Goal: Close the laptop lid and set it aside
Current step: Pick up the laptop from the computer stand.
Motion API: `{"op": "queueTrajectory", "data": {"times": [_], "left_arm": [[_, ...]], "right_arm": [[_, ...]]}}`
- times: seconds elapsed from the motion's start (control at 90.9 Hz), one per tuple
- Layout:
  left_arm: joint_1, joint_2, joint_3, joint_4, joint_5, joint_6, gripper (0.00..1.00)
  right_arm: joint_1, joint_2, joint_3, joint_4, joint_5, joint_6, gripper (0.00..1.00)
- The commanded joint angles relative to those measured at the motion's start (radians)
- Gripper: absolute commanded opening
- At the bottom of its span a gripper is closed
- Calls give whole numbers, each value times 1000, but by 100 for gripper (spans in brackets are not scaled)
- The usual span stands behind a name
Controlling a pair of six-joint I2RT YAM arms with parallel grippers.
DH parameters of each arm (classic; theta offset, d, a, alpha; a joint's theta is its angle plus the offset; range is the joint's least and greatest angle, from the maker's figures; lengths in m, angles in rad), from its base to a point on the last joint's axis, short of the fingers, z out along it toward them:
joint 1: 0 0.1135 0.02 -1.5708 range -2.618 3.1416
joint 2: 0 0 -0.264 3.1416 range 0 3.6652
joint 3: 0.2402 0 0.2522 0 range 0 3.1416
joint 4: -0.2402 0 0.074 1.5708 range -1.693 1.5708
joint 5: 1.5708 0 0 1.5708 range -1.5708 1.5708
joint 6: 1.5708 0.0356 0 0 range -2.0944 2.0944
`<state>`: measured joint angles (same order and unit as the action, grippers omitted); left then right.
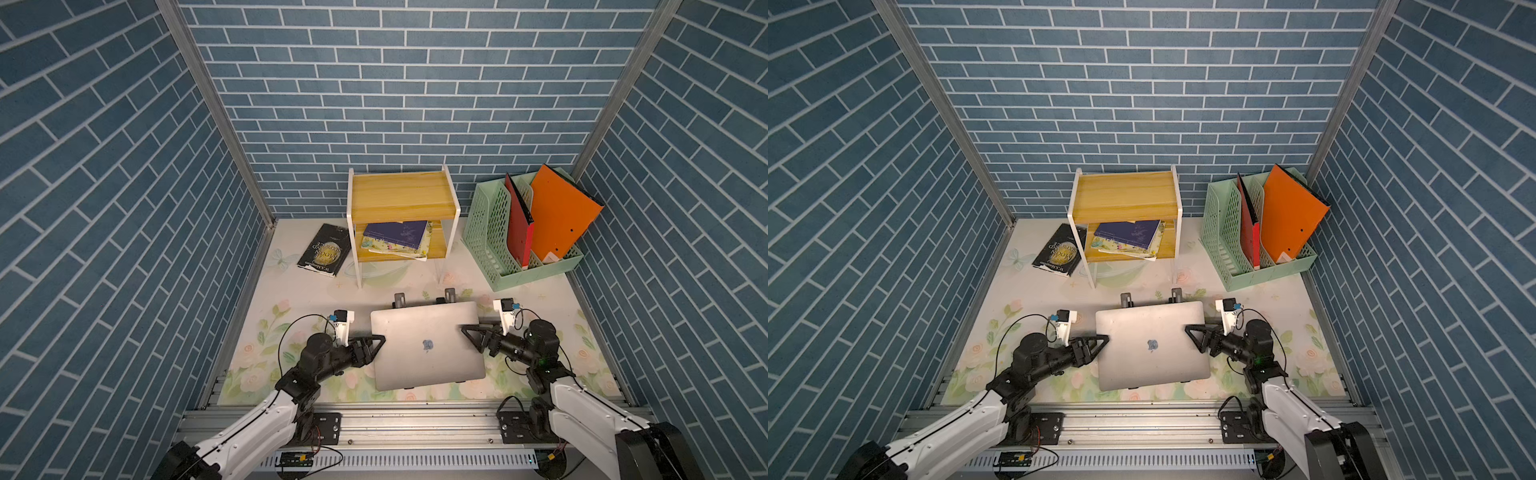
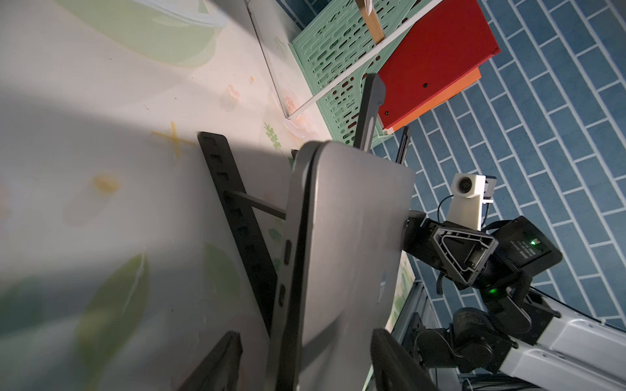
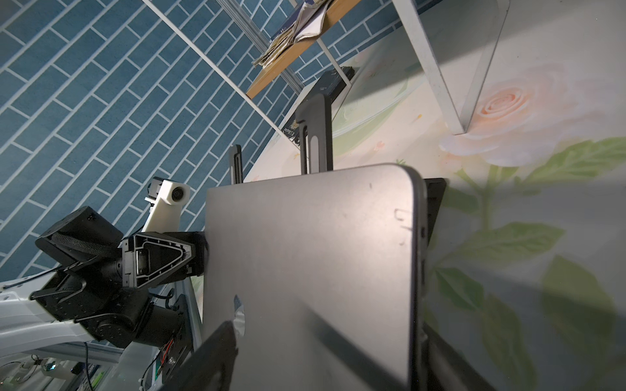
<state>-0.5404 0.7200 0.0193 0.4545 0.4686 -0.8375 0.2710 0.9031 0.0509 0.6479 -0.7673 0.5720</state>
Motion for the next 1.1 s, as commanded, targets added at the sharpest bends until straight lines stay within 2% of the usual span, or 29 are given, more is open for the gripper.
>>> {"op": "queueTrajectory", "data": {"times": [0.0,0.253,0.715,1.089], "left_arm": [[-14,-1,13,43,35,1,60],[-53,-14,36,75,65,-21,43],[-104,-1,59,208,115,-73,34],[-107,-17,82,248,128,-90,9]], "right_arm": [[16,9,-4,43,-12,9,79],[36,27,-2,55,-13,12,71],[54,42,1,68,-7,17,65],[53,-12,5,22,8,5,66]]}}
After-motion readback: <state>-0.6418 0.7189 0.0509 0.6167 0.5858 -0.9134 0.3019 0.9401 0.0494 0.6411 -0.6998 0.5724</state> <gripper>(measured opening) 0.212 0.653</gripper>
